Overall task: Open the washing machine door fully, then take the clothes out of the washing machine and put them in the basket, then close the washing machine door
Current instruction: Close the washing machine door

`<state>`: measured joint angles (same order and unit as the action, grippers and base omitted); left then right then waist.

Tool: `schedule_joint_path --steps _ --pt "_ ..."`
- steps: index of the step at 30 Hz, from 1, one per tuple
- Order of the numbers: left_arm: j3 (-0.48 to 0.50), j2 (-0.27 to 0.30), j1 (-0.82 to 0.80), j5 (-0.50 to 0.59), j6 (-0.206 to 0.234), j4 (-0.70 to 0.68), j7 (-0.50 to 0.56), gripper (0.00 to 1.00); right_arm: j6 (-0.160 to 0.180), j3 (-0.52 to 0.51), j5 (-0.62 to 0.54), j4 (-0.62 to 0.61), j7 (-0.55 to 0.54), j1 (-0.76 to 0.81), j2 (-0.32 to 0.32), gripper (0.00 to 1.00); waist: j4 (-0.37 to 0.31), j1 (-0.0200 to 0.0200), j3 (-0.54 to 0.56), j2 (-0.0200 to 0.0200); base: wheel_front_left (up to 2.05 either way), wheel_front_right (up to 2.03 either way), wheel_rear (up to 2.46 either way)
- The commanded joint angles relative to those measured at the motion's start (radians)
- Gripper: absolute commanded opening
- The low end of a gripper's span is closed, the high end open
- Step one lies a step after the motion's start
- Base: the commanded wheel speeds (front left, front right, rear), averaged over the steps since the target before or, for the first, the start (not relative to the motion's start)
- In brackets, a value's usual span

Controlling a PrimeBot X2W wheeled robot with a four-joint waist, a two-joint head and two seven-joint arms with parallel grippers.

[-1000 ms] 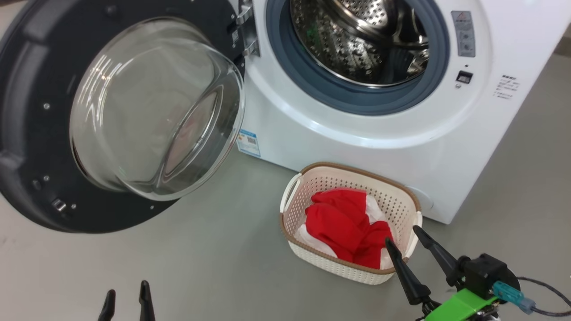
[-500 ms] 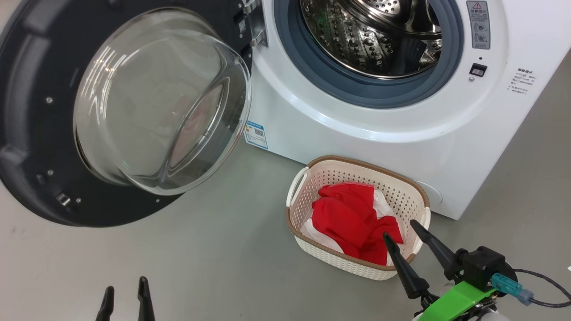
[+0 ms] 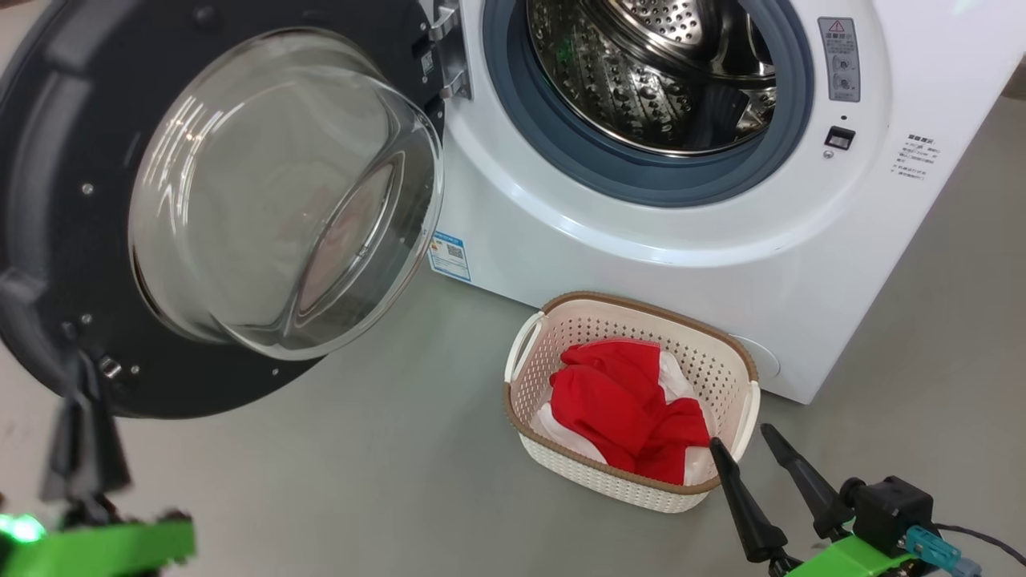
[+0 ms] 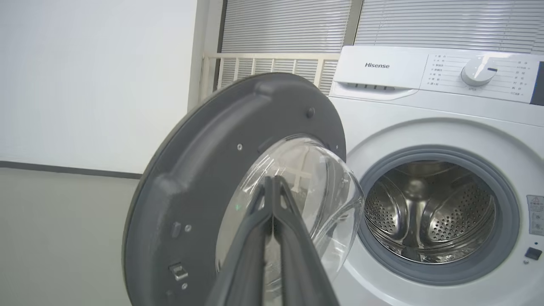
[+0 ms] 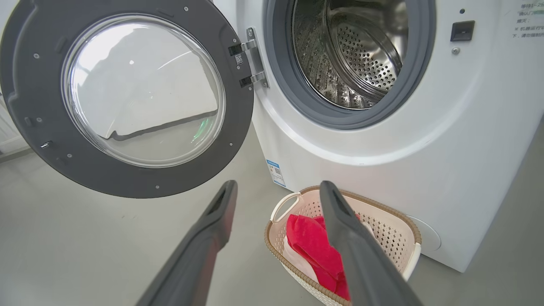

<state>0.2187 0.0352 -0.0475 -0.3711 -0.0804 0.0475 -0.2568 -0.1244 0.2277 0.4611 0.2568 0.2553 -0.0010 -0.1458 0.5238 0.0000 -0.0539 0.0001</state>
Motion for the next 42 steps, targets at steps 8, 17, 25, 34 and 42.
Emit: schedule_joint_path --steps 8,17,25,34,42 --pt "0.19 0.166 -0.341 -0.024 -0.049 -0.002 -0.005 0.0 -0.006 -0.028 -0.032 -0.046 0.006 0.023 0.011 1.0 -0.033 0.0 -0.01 -0.0001 0.0 0.0 0.0" --pt "0.23 0.392 -0.573 -0.256 -0.05 0.379 0.052 0.0 -0.006 -0.042 -0.037 -0.051 0.006 0.03 0.018 1.0 -0.066 0.0 -0.027 -0.0001 0.0 0.0 0.0" --pt "0.253 0.497 -0.757 -0.462 -0.05 0.789 0.357 0.0 -0.006 -0.045 -0.041 -0.056 0.006 0.017 0.014 1.0 -0.083 0.0 -0.06 -0.0001 0.0 0.0 0.0" --pt "0.215 0.568 -0.856 -0.495 -0.049 1.022 0.568 0.0 -0.006 -0.041 -0.042 -0.056 0.006 -0.005 0.006 1.0 -0.108 0.0 -0.093 -0.0001 0.0 0.0 0.0" --pt "0.156 0.552 -0.84 -0.547 -0.05 1.008 0.702 0.0 -0.006 -0.051 -0.041 -0.054 0.006 -0.005 0.008 1.0 -0.109 0.0 -0.096 -0.0001 0.0 0.0 0.0"
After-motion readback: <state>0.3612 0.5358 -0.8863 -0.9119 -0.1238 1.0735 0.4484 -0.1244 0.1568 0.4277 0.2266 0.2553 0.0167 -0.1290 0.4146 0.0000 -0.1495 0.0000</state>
